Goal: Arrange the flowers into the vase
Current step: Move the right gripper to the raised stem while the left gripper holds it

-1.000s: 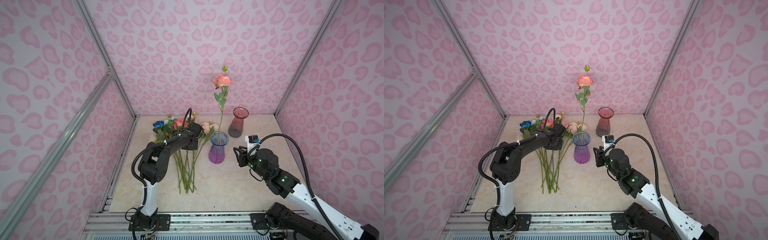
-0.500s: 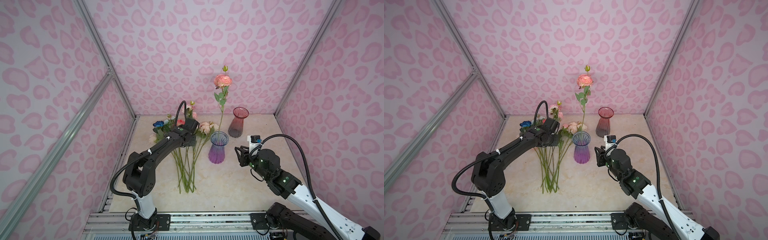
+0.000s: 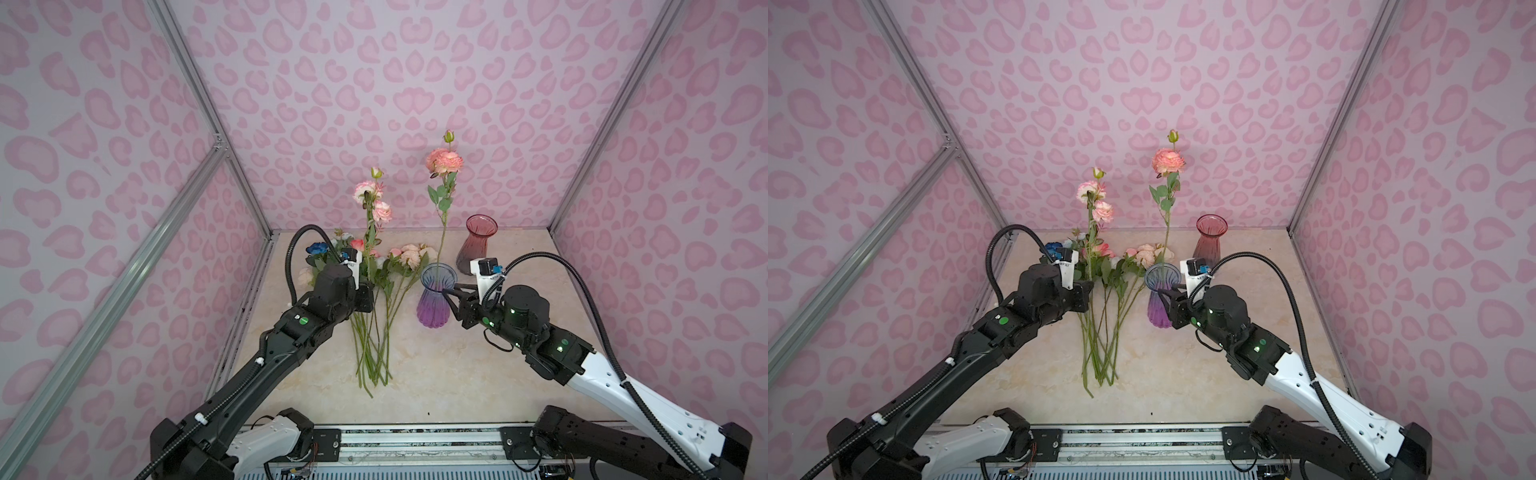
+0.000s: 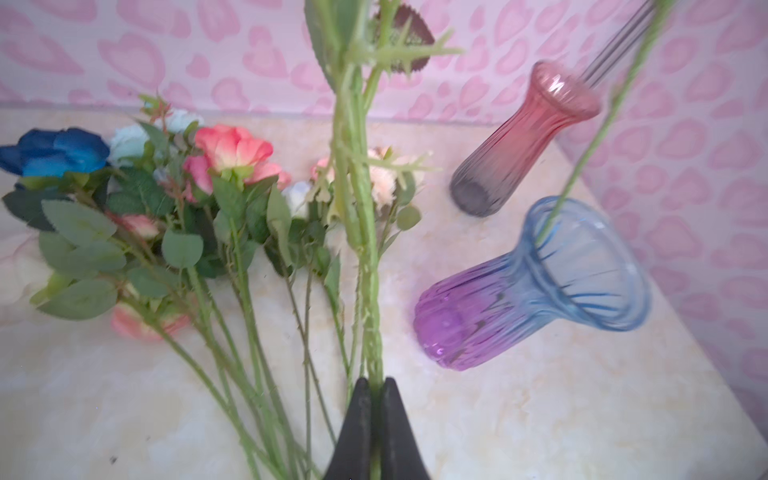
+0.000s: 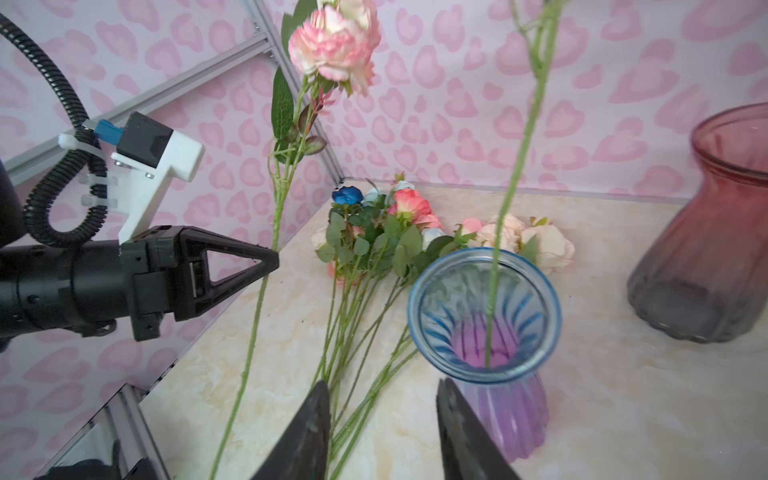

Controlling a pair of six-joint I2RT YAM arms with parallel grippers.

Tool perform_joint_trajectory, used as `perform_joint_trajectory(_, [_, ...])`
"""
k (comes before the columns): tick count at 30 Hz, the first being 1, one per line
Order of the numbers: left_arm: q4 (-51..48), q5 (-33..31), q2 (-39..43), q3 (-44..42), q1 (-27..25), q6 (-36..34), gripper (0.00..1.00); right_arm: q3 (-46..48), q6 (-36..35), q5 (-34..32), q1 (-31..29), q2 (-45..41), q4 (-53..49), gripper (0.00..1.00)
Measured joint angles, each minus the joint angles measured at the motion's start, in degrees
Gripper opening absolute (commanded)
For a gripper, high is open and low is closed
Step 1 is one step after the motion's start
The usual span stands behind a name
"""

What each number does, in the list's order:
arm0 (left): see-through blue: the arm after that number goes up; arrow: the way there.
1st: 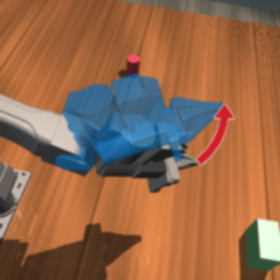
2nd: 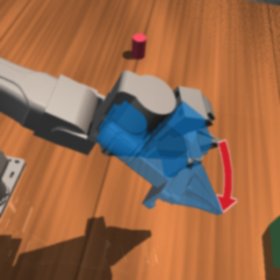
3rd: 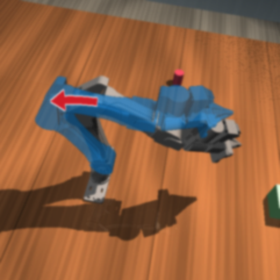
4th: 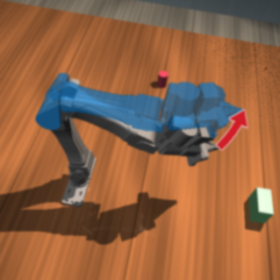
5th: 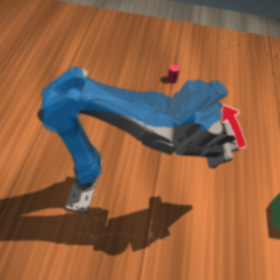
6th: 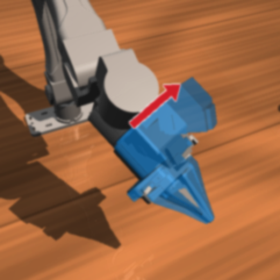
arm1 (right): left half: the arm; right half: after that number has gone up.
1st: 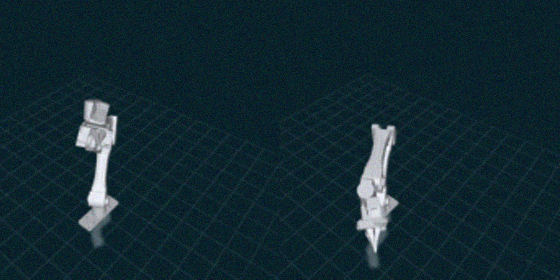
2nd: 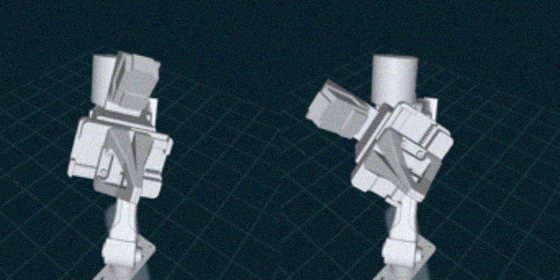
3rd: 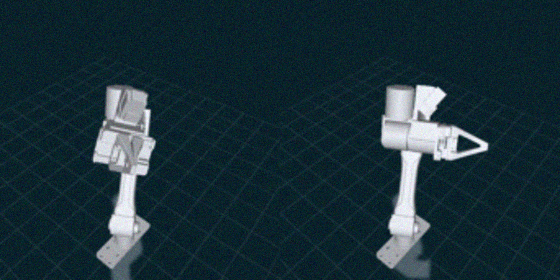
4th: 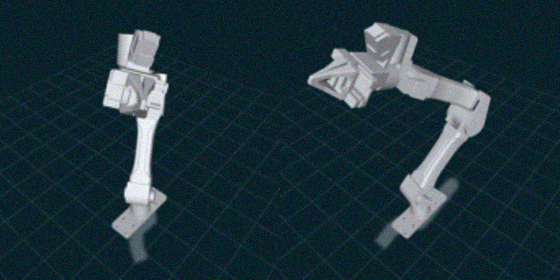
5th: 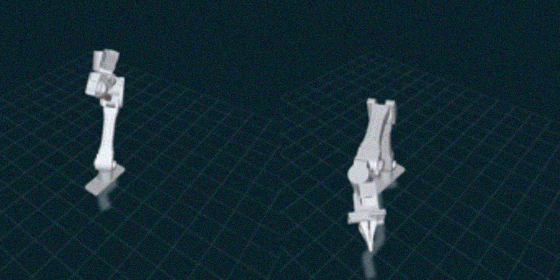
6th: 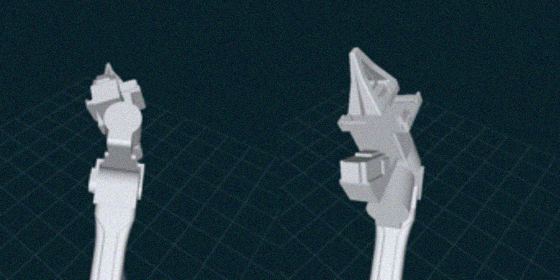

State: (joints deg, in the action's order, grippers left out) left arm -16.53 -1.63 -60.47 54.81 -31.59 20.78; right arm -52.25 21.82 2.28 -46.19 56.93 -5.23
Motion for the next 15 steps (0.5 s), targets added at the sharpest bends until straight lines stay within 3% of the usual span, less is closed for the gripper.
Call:
perform_joint_trajectory(5, [4.83, 5.16, 5.99, -4.48, -0.74, 0.04, 0.03, -8.94, 0.81, 3.37, -4.61, 9.97, 3.43, 0.54])
perform_joint_trajectory(15, [6.27, 11.13, 11.74, -6.36, -1.68, 0.26, 0.03, -20.63, 7.61, 8.24, -5.49, 25.51, 10.12, 0.54])
